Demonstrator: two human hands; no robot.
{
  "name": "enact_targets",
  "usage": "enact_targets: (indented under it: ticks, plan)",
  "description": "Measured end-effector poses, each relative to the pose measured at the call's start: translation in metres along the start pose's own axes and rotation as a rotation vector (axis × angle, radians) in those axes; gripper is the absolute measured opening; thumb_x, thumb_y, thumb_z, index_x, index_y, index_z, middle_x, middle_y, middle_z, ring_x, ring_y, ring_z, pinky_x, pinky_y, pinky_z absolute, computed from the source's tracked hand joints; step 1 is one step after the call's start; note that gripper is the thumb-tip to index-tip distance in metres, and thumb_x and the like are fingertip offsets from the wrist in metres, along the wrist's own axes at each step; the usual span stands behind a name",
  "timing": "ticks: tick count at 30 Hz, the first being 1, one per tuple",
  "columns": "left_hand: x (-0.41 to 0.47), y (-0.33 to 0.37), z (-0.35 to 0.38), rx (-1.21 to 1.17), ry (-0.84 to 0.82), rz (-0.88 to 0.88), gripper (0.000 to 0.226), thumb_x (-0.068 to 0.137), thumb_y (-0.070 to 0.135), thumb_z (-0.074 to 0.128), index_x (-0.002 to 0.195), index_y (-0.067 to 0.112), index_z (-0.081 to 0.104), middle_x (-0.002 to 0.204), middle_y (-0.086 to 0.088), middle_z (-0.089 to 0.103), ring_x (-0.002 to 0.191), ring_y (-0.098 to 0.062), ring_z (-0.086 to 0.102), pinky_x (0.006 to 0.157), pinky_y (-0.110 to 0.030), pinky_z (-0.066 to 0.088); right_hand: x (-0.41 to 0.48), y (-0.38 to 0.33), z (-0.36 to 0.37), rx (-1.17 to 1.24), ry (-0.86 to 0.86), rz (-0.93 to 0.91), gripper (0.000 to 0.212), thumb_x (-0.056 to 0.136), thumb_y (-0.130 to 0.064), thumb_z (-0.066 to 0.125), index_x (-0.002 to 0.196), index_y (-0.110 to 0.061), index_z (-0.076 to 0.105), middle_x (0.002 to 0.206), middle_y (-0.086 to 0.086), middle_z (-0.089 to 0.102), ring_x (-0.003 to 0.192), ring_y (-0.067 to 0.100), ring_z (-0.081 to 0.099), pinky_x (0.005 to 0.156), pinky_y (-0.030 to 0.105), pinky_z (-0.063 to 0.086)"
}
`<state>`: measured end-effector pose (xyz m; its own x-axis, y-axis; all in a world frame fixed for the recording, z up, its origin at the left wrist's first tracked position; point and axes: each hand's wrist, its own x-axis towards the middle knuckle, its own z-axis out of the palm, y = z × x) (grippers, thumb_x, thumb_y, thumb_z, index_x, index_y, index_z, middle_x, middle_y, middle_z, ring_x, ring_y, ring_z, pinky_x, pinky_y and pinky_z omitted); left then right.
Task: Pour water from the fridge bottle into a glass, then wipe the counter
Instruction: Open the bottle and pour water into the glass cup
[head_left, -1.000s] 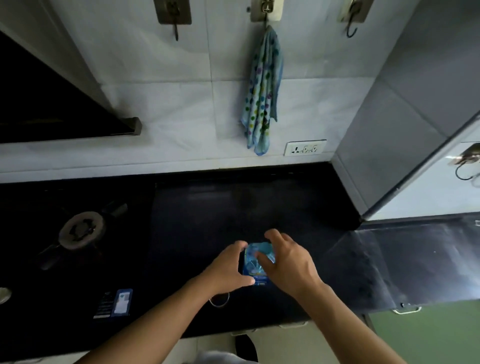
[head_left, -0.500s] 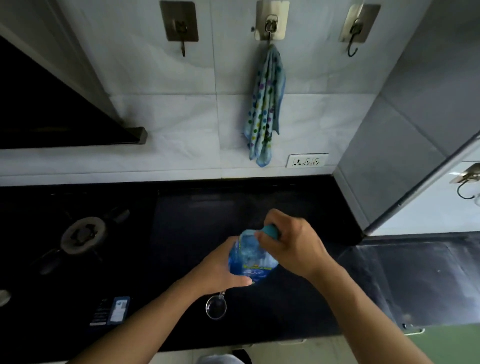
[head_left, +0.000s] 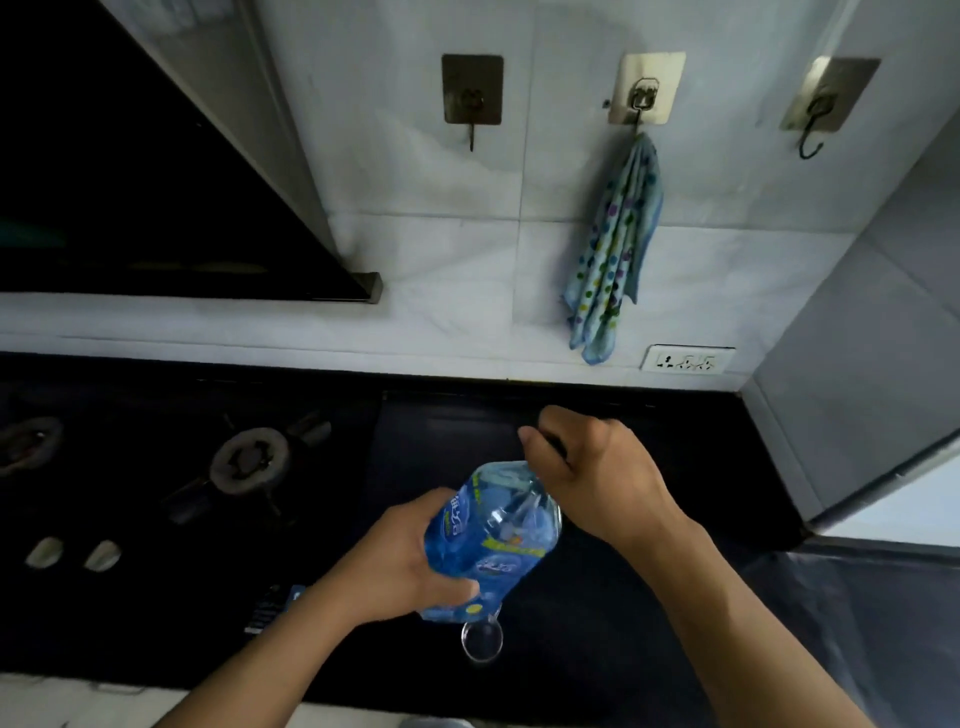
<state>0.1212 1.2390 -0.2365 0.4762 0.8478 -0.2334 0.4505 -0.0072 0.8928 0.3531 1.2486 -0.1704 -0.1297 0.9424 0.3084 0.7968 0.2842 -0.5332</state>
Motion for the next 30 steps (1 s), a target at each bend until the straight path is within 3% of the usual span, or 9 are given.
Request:
enact_targets:
  ticks: [5,10,12,15,18,21,25,28,30]
  plan:
    - [-0.004,-0.010,-0.026,-0.199,-0.061,0.021,0.068,0.071,-0.001,0.086,0.131,0.015,0.058,0.124,-0.012,0.070,0.116,-0.031,0.067,0.099,-0.045,0.055,0.018,-0.021,-0.016,0.228,-0.205,-0.320,0.007,0.099,-0.023,0.056,0.095,-0.020,0.060,0.085,-0.004,0.060,0.081,0.013,0.057,0.071,0.025,0.045]
    - [-0.003,-0.005,-0.017,0.203,0.305,0.048,0.057,0.059,0.023,0.087,0.110,0.029,0.063,0.102,0.012,0.070,0.094,-0.001,0.067,0.088,-0.030,0.056,0.033,-0.020,0.015,-0.235,-0.124,0.252,0.045,0.099,-0.056,0.041,0.074,-0.019,0.047,0.064,0.000,0.051,0.073,0.034,0.060,0.060,0.035,0.039]
    - [-0.002,-0.006,-0.014,0.284,0.379,0.071,0.057,0.058,0.028,0.084,0.110,0.029,0.061,0.103,0.014,0.064,0.096,0.001,0.062,0.085,-0.022,0.053,0.031,-0.019,0.023,-0.187,-0.117,0.312,0.050,0.100,-0.057,0.039,0.068,-0.019,0.042,0.059,-0.002,0.046,0.068,0.034,0.058,0.058,0.034,0.038]
    - [-0.005,-0.012,-0.026,0.210,0.390,0.067,0.072,0.058,0.024,0.088,0.122,0.030,0.058,0.111,0.014,0.065,0.101,0.001,0.064,0.087,-0.014,0.051,0.018,-0.024,0.016,0.046,-0.037,-0.134,0.031,0.101,-0.041,0.048,0.079,-0.019,0.051,0.066,-0.002,0.052,0.062,0.025,0.054,0.057,0.034,0.043]
    - [-0.011,-0.018,-0.043,0.038,0.210,0.103,0.073,0.061,0.009,0.090,0.125,0.030,0.060,0.113,0.005,0.072,0.103,-0.009,0.071,0.090,-0.026,0.056,0.010,-0.024,0.009,0.148,-0.128,-0.431,0.018,0.102,-0.027,0.054,0.110,-0.015,0.064,0.091,0.000,0.053,0.079,0.017,0.053,0.074,0.024,0.046]
    - [-0.012,-0.019,-0.045,0.063,0.201,0.080,0.073,0.061,0.013,0.089,0.125,0.034,0.061,0.114,0.008,0.072,0.103,-0.007,0.071,0.093,-0.030,0.057,0.005,-0.017,0.017,0.149,-0.098,-0.233,0.021,0.101,-0.031,0.050,0.116,-0.021,0.062,0.093,-0.001,0.054,0.081,0.016,0.058,0.076,0.026,0.049]
    - [-0.012,-0.016,-0.030,0.173,0.276,0.073,0.074,0.057,0.023,0.089,0.124,0.035,0.060,0.114,0.014,0.068,0.101,0.001,0.068,0.090,-0.022,0.055,0.008,-0.018,0.032,-0.095,-0.012,0.253,0.047,0.097,-0.059,0.038,0.072,-0.020,0.044,0.057,-0.003,0.049,0.057,0.031,0.056,0.052,0.034,0.041]
    - [-0.012,-0.020,-0.028,0.110,0.219,0.065,0.074,0.058,0.016,0.090,0.123,0.034,0.061,0.112,0.012,0.072,0.101,-0.004,0.070,0.092,-0.026,0.056,0.001,-0.020,0.024,0.036,0.019,-0.019,0.038,0.100,-0.047,0.042,0.074,-0.019,0.046,0.060,-0.004,0.050,0.055,0.022,0.051,0.052,0.038,0.044]
    - [-0.014,-0.026,-0.032,0.025,0.175,0.053,0.074,0.061,0.006,0.089,0.125,0.030,0.061,0.114,0.007,0.074,0.105,-0.011,0.071,0.096,-0.033,0.056,-0.003,-0.020,0.016,0.169,-0.076,-0.219,0.016,0.100,-0.032,0.050,0.095,-0.019,0.059,0.082,-0.005,0.055,0.071,0.013,0.055,0.066,0.032,0.049]
